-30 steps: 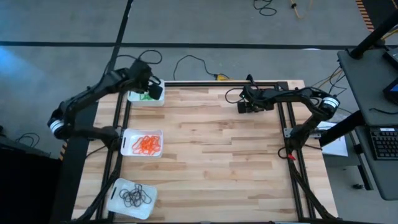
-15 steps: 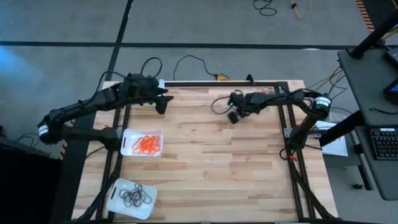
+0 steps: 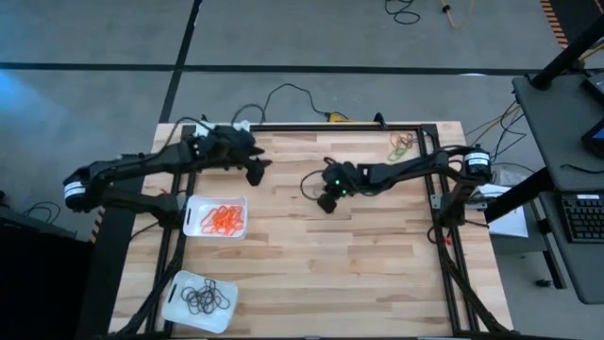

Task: Sort rubber bands into baskets
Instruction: Put the green rubber band into the top white bin

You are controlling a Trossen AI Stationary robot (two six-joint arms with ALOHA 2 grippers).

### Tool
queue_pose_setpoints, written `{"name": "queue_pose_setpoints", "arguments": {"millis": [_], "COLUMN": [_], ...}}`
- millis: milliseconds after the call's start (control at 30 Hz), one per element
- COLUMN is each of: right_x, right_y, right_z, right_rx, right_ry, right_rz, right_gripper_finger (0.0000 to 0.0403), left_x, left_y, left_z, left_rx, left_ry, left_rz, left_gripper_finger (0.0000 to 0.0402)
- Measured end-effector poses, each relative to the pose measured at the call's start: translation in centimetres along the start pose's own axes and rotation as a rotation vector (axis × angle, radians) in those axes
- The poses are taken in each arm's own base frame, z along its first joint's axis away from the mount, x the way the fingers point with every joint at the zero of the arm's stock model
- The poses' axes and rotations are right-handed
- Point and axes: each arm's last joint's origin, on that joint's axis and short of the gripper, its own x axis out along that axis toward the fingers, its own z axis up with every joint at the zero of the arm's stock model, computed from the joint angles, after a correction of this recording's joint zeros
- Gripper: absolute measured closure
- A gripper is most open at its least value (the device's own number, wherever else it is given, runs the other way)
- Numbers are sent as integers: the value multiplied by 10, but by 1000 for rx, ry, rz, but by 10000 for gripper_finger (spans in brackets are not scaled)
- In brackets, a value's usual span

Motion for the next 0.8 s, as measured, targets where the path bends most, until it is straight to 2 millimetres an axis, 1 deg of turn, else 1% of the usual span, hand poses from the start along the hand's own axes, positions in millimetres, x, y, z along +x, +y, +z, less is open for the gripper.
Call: {"name": "queue_pose_setpoints", "arguments": {"millis": [100,200,300,400,467,600,700,800], "right_x": [8,12,11,5,-5,-37,-71,-108], "right_y": [3,6,10,10,10,13,17,23], "right_z": [-8,-9,-9,-7,-1,9,19,27], "right_rx": [-15,-50,-72,-70,-66,-42,-45,-59], "right_ry": [44,43,42,37,15,33,27,0], "right_rz": [5,27,49,56,75,90,59,-27], "right_gripper_finger": [373,340,298,258,238,214,209,209], "left_x": [10,22,35,49,60,84,104,121], "left_y": [-9,-21,-32,-37,-39,-43,-48,-54], "left_z": [-14,-30,-39,-46,-48,-51,-53,-54], "left_rx": [-5,-16,-11,-3,9,118,231,337], "left_ry": [28,37,23,37,54,103,152,195], "left_rz": [-43,-92,-139,-119,-90,-75,-108,-175], "left_gripper_finger": [182,182,182,182,182,182,182,182]}}
